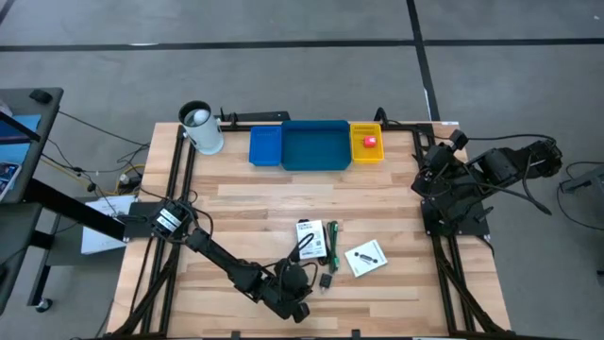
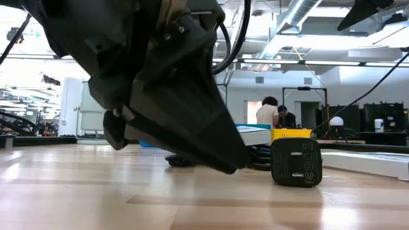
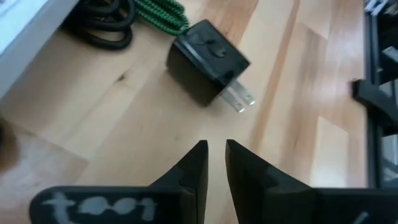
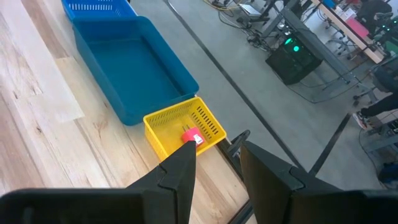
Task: Pick and place items into bin
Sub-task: Put the black charger adapter into the yellow basket
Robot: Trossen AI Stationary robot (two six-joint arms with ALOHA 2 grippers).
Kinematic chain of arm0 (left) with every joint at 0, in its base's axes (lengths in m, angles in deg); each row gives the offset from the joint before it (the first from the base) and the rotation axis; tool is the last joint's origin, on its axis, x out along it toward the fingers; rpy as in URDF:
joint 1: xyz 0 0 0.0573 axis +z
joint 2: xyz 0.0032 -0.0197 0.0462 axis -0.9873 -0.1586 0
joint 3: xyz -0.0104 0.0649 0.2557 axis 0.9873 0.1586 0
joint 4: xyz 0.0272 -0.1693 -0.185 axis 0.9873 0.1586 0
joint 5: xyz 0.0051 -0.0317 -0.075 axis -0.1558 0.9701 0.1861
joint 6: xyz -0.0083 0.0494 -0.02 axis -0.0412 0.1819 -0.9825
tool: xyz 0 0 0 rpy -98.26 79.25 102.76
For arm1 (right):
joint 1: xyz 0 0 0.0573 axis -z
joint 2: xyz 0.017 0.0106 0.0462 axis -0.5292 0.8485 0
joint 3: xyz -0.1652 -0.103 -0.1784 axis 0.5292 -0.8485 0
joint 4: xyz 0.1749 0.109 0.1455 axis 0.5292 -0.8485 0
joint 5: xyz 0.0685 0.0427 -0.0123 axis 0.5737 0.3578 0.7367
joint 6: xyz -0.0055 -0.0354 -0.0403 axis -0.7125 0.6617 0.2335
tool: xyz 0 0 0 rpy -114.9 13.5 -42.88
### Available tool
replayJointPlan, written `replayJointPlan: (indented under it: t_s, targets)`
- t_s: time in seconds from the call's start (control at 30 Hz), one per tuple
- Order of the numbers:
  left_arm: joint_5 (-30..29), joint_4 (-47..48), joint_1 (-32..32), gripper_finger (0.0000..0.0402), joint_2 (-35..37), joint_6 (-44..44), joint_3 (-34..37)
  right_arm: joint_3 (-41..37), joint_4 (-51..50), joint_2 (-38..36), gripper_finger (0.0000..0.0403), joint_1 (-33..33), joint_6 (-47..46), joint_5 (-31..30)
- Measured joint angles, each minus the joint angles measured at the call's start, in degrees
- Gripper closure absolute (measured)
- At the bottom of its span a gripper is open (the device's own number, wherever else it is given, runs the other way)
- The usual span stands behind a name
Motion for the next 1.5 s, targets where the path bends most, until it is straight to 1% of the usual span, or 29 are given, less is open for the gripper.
replayJointPlan:
  t_s: [0.1, 0.37, 0.47, 0.53, 0.7, 0.8, 0.9, 0.97, 1.1, 1.17, 1.23, 1.3, 1.33, 1.4, 1.43, 1.5]
  targets:
    - [0.0, -1.4, 0.2, 0.0358, 0.0, -0.2, 0.0, 0.0, 0.0, 0.0, 0.0283, 0.0, 0.0, 0.0]
    - [0.2, -0.8, 0.5, 0.0358, 0.0, -0.7, 0.0, 0.0, 0.0, 0.0, 0.0283, 0.0, 0.0, 0.0]
    - [0.2, -0.5, 0.6, 0.0358, 0.0, -0.7, 0.0, 0.0, 0.1, 0.0, 0.0283, -0.5, 0.4, 1.6]
    - [0.9, -0.1, 0.6, 0.0358, 0.0, -0.8, 0.0, 0.0, 1.4, 0.0, 0.0283, -1.7, 3.2, 4.8]
    - [3.5, 1.5, 0.6, 0.0358, 0.1, -0.9, 0.0, 0.0, 10.3, 0.1, 0.0283, -6.1, 14.8, 18.1]
    - [5.0, 3.5, 0.5, 0.0358, 1.4, -1.2, 0.0, 0.0, 16.0, 0.7, 0.0283, -8.4, 18.2, 22.6]
    - [4.9, 7.1, 0.3, 0.0358, 4.9, -1.6, 0.0, 0.0, 20.4, 2.9, 0.0283, -9.6, 22.0, 25.2]
    - [3.9, 11.1, 0.0, 0.0358, 8.3, -1.1, 0.0, 0.0, 22.0, 5.1, 0.0283, -10.1, 26.2, 27.3]
    - [-0.7, 21.1, -1.0, 0.0358, 16.2, 0.0, 0.0, 0.0, 22.2, 10.8, 0.0283, -10.3, 35.1, 31.0]
    - [-3.2, 25.6, -1.5, 0.0358, 19.9, 0.3, 0.0, 0.0, 22.3, 14.8, 0.0283, -10.1, 39.6, 30.6]
    - [-5.4, 29.7, -2.0, 0.0358, 23.3, 0.3, 0.0, 0.0, 22.3, 18.5, 0.0283, -10.0, 43.9, 27.9]
    - [-6.8, 31.8, -2.3, 0.0358, 26.3, 0.9, 0.0, 0.0, 22.6, 22.3, 0.0283, -10.0, 47.1, 24.5]
    - [-7.3, 32.9, -2.4, 0.0358, 27.7, 1.5, 0.0, 0.0, 23.9, 24.2, 0.0283, -10.0, 47.3, 22.9]
    - [-8.0, 34.6, -2.8, 0.0358, 30.0, 2.8, 0.0, 0.4, 29.0, 27.4, 0.0283, -9.5, 44.3, 21.1]
    - [-8.2, 35.1, -2.8, 0.0359, 31.0, 3.5, 0.0, 1.0, 32.1, 28.6, 0.0283, -9.2, 42.3, 21.4]
    - [-8.2, 36.4, -3.2, 0.0359, 32.5, 5.0, 0.0, 3.0, 38.5, 30.5, 0.0283, -8.8, 40.3, 24.3]
